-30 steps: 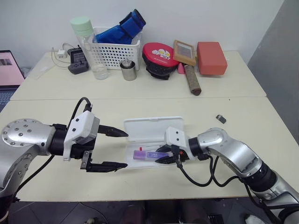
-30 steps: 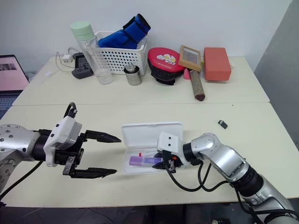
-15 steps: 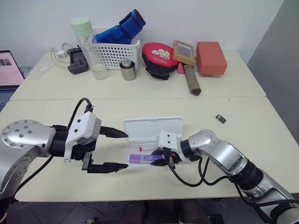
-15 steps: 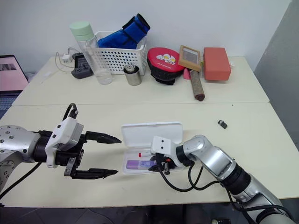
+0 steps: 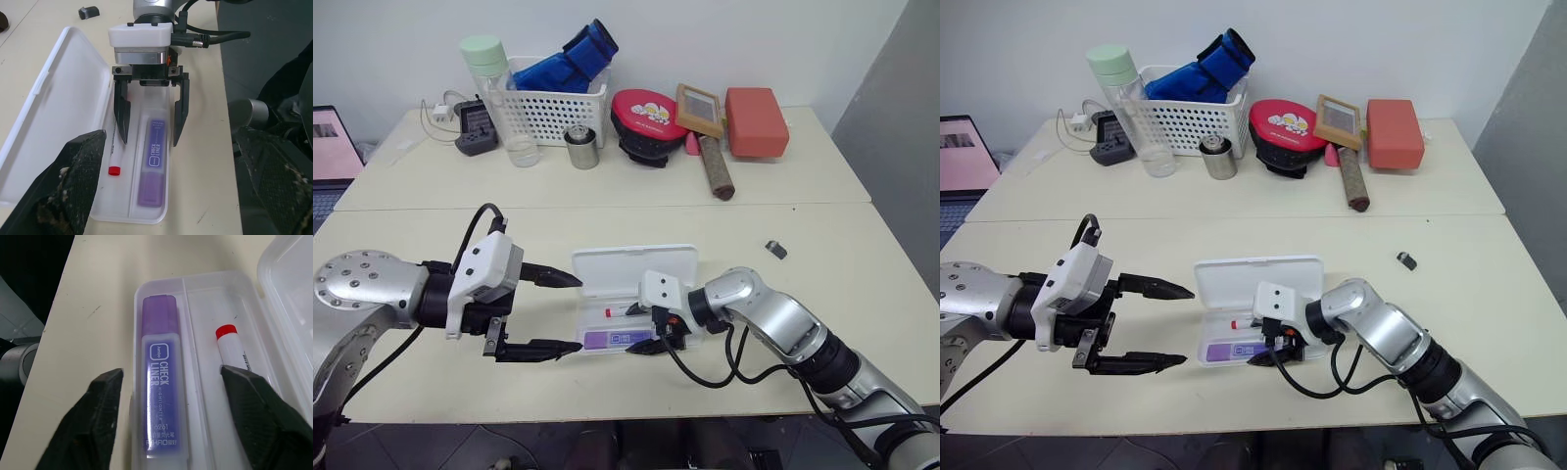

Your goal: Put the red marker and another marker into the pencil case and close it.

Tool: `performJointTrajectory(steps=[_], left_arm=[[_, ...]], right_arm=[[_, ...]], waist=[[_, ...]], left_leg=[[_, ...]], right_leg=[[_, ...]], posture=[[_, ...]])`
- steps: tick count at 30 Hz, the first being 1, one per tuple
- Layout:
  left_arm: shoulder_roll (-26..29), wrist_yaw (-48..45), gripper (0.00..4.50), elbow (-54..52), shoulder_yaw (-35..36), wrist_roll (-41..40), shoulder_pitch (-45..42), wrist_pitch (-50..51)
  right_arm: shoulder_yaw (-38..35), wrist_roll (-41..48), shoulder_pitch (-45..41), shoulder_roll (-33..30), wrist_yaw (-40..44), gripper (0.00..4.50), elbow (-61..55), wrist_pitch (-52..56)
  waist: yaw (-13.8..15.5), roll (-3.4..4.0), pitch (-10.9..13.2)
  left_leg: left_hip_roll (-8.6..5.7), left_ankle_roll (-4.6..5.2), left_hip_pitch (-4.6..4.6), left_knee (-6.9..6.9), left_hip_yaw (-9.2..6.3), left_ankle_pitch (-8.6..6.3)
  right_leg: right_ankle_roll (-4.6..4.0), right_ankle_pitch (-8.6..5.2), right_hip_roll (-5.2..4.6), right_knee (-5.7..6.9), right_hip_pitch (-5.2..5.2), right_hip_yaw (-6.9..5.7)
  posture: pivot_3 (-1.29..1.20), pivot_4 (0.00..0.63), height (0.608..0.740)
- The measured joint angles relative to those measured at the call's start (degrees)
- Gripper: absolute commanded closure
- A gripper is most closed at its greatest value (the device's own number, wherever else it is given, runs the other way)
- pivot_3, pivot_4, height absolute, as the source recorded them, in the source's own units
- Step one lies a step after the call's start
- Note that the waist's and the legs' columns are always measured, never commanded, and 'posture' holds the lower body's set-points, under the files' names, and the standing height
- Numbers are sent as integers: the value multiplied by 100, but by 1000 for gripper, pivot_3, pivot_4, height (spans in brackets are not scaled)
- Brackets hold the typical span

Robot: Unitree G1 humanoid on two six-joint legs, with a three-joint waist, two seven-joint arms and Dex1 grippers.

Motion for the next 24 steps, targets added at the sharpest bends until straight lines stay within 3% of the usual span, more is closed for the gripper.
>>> performJointTrajectory(steps=[1,3,8,15,19,21,24], left_arm=[[0,-1,0,2,0,0,-9,-3],[0,-5,0,22,-10,1,-33,-9],[-241,168,0,293,-126,-134,-468,56],[-1932,1317,0,832,-1128,-148,-2063,175],[-2253,1558,0,931,-1395,23,-2255,147],[-2650,1651,0,1038,-1755,238,-2396,12],[-2825,1680,0,1176,-1985,399,-2418,-50]], right_arm=[[-26,28,0,2,17,50,-22,1],[-186,173,52,-17,30,22,-164,58],[-1652,1219,526,-276,11,22,-1154,416],[-3665,1659,1391,-1742,-199,22,-1294,825],[-3886,1434,1325,-1845,-543,22,-765,646],[-3844,925,1011,-2050,-942,22,314,488],[-3755,537,792,-2136,-1149,22,1051,279]], waist=[[0,0,0],[1,0,0],[37,-3,-2],[114,-5,-3],[-21,-4,-3],[2,-3,-3],[-8,-3,-4]], left_leg=[[0,0,0,0,0,0],[0,0,-1,0,-1,0],[-6,0,-4,2,-5,0],[-15,2,-4,10,8,0],[3,2,7,5,10,0],[-10,2,7,6,18,3],[-5,2,5,7,21,3]], right_leg=[[0,0,0,0,0,0],[0,0,0,0,-1,0],[1,1,-1,-3,6,-6],[16,9,-4,-5,13,1],[10,8,-4,1,13,8],[8,11,3,3,14,7],[8,12,1,-2,14,11]], posture=[[0,150,740],[0,150,740],[0,150,740],[0,150,740],[0,150,740],[0,150,740],[0,150,740]])
